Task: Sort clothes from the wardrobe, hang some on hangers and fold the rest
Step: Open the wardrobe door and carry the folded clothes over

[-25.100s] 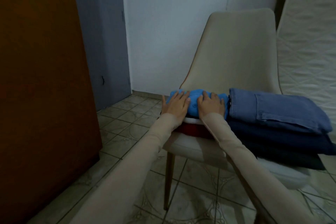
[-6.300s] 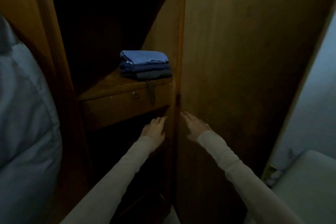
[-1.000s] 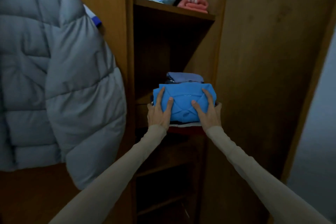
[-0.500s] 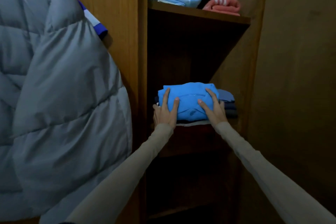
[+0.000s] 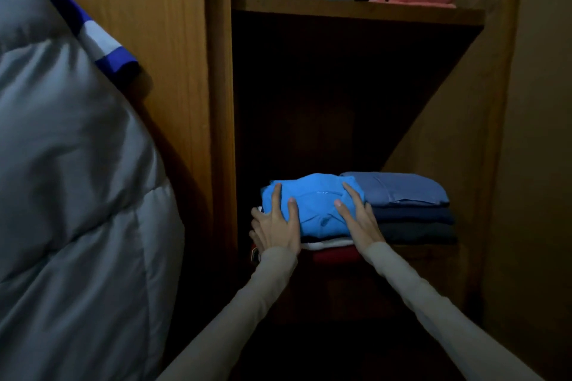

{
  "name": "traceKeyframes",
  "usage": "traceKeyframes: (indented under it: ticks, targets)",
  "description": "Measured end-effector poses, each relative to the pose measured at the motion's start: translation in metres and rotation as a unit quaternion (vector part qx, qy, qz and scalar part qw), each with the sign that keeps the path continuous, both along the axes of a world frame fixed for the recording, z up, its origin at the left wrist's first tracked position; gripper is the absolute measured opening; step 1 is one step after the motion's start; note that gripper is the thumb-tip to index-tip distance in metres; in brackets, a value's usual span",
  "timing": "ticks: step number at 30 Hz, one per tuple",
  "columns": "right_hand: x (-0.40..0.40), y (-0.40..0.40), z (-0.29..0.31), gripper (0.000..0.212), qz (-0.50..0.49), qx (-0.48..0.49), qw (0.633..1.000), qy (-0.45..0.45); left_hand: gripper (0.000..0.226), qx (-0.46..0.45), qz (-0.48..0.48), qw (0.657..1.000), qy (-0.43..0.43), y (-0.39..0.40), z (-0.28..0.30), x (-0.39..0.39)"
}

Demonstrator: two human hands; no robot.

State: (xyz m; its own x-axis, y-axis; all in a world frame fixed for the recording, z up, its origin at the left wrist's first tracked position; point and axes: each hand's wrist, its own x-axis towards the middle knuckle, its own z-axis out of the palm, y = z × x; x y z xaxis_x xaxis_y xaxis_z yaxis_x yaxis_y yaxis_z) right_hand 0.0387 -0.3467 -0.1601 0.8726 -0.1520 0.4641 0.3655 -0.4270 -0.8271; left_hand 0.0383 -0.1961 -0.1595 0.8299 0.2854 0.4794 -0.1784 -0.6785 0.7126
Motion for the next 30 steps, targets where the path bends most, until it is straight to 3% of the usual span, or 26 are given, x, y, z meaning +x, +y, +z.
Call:
traceKeyframes:
  ticks: [4, 7, 10, 14, 19, 24, 30]
  targets:
    - [0.005, 0.006, -0.005, 0.045, -0.133, -0.113, 0.984, -0.037, 0.049, 0.041, 0.031, 0.998, -0.042, -0.003, -0.005, 0.008]
    - [0.005, 0.011, -0.009, 0.063, -0.263, -0.251, 0.926, -0.102, 0.063, 0.127, 0.032, 0.979, -0.155, -0.001, -0.017, 0.013]
    - [0.011, 0.012, -0.015, 0.053, -0.300, -0.288, 0.891, -0.184, 0.065, 0.225, 0.036, 0.951, -0.207, 0.004, -0.023, 0.017]
    - [0.017, 0.012, -0.028, 0.057, -0.252, -0.342, 0.857, -0.291, 0.064, 0.317, 0.054, 0.919, -0.229, 0.004, -0.027, 0.016]
    - [0.028, 0.013, -0.028, 0.056, -0.208, -0.349, 0.850, -0.335, 0.063, 0.347, 0.063, 0.903, -0.245, 0.004, -0.022, 0.019]
    - [0.044, 0.017, -0.011, 0.067, -0.186, -0.385, 0.861, -0.275, 0.048, 0.347, 0.053, 0.918, -0.185, 0.000, -0.008, 0.029]
    - [0.063, 0.015, -0.010, 0.072, -0.168, -0.419, 0.867, -0.213, 0.049, 0.363, 0.032, 0.923, -0.121, -0.003, -0.004, 0.046]
